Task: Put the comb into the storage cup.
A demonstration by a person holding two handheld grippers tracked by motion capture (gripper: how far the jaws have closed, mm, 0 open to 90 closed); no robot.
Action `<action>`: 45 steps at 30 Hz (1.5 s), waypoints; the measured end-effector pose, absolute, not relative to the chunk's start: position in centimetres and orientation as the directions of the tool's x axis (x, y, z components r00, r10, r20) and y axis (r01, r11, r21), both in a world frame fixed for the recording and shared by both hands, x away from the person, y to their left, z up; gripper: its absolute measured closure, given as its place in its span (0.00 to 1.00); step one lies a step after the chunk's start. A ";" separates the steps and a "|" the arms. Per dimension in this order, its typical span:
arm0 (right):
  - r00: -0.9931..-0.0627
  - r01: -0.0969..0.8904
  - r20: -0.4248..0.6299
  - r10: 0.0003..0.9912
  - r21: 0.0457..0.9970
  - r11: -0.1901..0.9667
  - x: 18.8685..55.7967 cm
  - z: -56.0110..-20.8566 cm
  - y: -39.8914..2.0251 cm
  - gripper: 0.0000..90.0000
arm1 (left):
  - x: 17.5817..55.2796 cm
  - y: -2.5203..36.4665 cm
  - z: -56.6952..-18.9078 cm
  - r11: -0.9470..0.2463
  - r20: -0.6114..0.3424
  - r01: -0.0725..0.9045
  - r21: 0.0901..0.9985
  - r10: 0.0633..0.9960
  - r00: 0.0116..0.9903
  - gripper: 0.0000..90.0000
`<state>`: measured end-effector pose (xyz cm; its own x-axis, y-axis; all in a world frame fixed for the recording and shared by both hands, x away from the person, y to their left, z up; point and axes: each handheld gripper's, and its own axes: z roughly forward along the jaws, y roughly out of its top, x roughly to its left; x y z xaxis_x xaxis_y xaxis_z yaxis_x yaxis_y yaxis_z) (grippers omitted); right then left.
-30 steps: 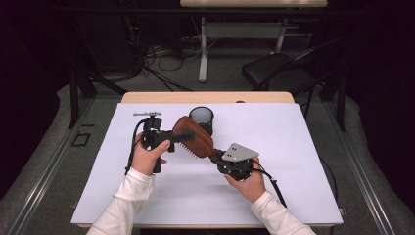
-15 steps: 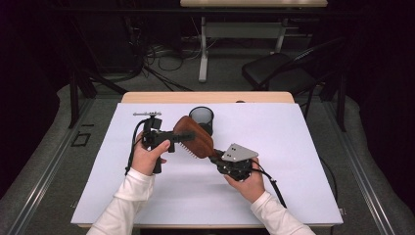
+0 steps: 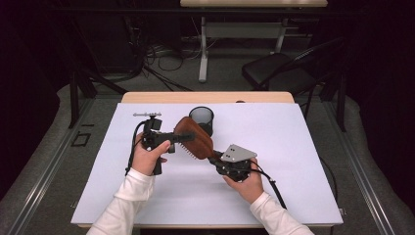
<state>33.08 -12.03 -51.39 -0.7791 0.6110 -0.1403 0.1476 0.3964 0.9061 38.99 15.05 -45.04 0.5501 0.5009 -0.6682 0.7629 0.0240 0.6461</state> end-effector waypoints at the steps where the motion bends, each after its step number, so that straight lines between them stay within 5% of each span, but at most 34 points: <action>1: -0.780 0.150 -0.136 0.611 0.907 0.394 33.1 -51.4 -12.0 0.81 | 39.0 15.1 -45.1 0.029 -0.673 0.767 0.641 0.501 0.544 0.51; 45: -0.802 0.165 -0.094 0.590 0.914 0.371 32.8 -51.6 -11.5 0.77 | 39.3 15.7 -45.3 0.072 -0.749 0.823 0.563 0.465 0.471 0.56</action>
<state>32.78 -11.49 -51.60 -0.8019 0.5900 -0.0941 0.1655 0.3707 0.9139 39.26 15.70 -45.31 0.4711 0.4654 -0.7493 0.8235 0.0725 0.5627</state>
